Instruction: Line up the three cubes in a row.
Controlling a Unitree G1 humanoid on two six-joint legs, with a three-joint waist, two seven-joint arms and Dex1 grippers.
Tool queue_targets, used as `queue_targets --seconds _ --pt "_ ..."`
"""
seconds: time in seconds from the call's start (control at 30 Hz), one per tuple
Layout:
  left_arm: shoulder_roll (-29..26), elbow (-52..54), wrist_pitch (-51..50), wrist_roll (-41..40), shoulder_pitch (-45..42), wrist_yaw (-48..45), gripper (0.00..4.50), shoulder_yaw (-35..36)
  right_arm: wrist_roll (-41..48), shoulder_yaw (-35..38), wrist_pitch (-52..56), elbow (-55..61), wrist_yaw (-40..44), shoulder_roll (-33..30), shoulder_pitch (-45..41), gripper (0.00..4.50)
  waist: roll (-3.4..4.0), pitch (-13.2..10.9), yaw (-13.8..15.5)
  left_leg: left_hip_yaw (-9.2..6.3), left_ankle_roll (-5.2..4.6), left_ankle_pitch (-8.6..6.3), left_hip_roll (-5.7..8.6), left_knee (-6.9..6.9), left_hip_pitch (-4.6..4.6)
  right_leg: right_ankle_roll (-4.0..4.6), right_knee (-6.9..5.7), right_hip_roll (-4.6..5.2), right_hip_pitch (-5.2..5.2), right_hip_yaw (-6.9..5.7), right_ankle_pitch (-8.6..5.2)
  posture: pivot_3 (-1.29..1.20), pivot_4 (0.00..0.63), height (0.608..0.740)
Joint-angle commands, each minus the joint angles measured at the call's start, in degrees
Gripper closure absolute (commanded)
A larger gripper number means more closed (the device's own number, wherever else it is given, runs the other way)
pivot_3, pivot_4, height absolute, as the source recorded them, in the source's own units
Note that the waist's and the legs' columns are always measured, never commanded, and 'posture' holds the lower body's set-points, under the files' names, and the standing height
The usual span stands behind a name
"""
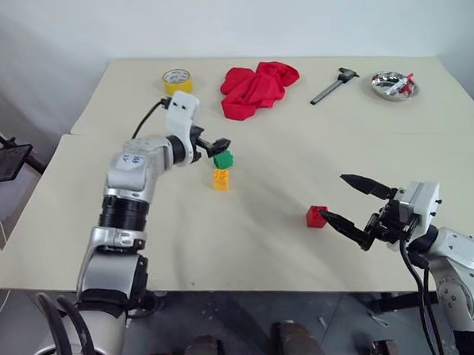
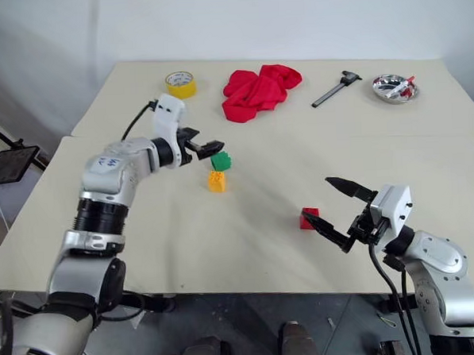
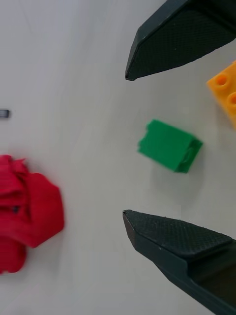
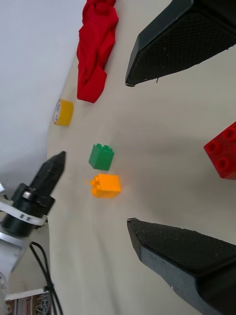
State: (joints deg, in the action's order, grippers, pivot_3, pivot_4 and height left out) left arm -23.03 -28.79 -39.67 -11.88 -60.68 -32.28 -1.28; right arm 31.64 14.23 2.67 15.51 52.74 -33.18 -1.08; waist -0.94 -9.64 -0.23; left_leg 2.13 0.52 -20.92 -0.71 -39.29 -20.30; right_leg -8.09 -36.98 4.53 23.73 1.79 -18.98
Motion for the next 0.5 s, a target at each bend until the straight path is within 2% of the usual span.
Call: queue_targets --seconds 0.03,0.1,0.23,0.4,0.5 --pt "-5.58 -10.05 0.33 1.17 -4.32 -15.82 0.02 -4.21 0.87 1.29 -0.23 1.21 -0.08 -0.85 -1.57 0.00 0.01 0.01 -0.18 0.02 0.00 0.00 0.00 0.01 0.02 0.00 -0.03 -0.01 0.00 0.00 0.00 0.00 0.150 0.740" --pt "-6.84 -17.46 2.45 2.87 -8.42 -20.62 0.02 -5.82 0.72 0.87 -0.44 1.10 -0.01 -0.64 -2.14 0.00 0.00 0.00 -0.05 0.07 0.00 0.00 0.03 0.04 0.06 0.00 -0.04 -0.04 0.00 0.00 0.00 0.00 0.150 0.740" --pt "-5.80 -26.96 5.54 7.07 -15.14 -26.33 0.02 -9.47 0.12 0.23 -1.19 1.39 -0.90 0.60 -2.33 0.00 -0.09 -0.06 0.59 0.03 -0.06 0.00 0.11 -0.05 -0.09 0.00 0.06 -0.03 -0.02 -0.10 0.00 0.00 0.150 0.740" --pt "-0.80 -34.50 10.50 12.45 -19.29 -23.42 0.02 -11.92 -0.37 -0.56 -1.60 3.73 -2.55 2.50 -0.27 0.00 -0.10 -0.06 1.55 -0.04 -0.20 -0.07 0.11 -0.12 -0.19 -0.05 0.08 0.05 -0.01 -0.22 0.03 0.00 0.150 0.740" --pt "1.84 -37.24 11.80 15.10 -21.01 -25.02 0.02 -13.54 -0.13 -0.38 -1.42 4.45 -2.77 2.43 0.83 0.00 -0.15 -0.09 1.48 -0.02 -0.24 -0.10 0.11 -0.13 -0.19 -0.11 0.12 0.07 0.03 -0.17 0.06 0.00 0.150 0.740"
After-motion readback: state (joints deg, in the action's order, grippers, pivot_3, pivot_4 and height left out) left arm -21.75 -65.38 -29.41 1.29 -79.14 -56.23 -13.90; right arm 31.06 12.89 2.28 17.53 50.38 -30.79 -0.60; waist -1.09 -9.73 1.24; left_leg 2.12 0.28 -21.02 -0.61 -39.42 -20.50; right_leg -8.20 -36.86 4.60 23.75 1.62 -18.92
